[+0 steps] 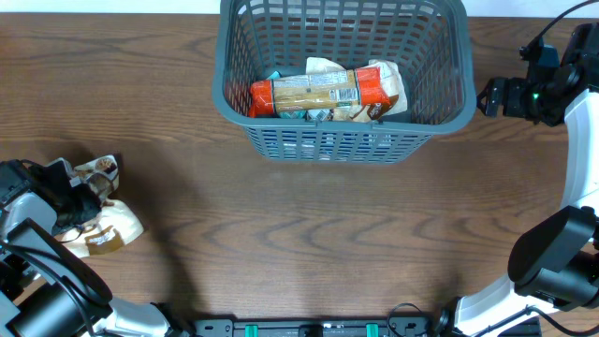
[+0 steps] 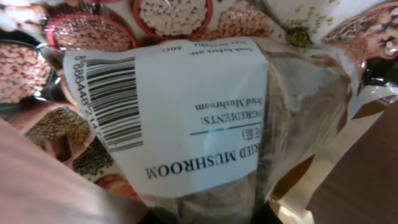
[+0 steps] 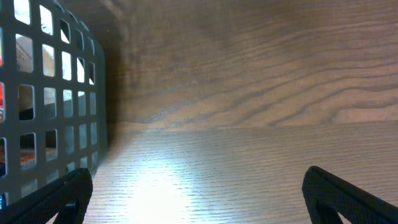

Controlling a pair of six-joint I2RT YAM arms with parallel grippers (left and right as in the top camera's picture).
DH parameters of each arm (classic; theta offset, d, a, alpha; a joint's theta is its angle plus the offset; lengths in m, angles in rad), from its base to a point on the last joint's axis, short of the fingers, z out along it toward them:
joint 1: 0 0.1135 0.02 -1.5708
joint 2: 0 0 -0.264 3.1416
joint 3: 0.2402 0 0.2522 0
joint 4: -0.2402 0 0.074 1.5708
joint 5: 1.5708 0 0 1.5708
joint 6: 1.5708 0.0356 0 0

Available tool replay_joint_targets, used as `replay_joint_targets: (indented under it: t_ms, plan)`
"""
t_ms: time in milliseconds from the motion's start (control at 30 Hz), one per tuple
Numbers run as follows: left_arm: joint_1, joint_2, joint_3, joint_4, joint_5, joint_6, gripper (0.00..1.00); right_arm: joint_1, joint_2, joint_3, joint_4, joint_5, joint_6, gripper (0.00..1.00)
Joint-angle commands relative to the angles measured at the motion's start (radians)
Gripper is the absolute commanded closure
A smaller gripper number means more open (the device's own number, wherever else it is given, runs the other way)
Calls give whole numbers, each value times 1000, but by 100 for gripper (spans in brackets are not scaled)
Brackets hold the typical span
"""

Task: Pack container
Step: 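Grasp the clear dried-mushroom bag with the left gripper and lift it, then carry the mushroom bag into the basket and open the left gripper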

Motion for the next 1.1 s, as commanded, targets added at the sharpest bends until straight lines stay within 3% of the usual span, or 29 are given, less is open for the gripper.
replay_joint_targets:
  t_ms: [0, 167, 333, 633, 833, 1067]
  plan:
    - [-5, 14, -27, -13, 168, -57, 94, -10, 7, -5, -2, -5, -21, 1]
    - [-64, -60, -8, -43, 180, -78, 94, -10, 7, -5, -3, -5, -22, 1]
    - [-205, -186, 101, -127, 166, -110, 94, -10, 7, -5, -4, -5, -22, 1]
    - [-510, -215, 653, -426, -58, -141, 94, -10, 7, -5, -8, -5, -22, 1]
    - [-630, -200, 985, -437, -86, -198, 94, -10, 7, -5, -24, -5, -22, 1]
    - [-841, -196, 1112, -369, -84, -39, 94, -10, 7, -5, -26, -5, -22, 1]
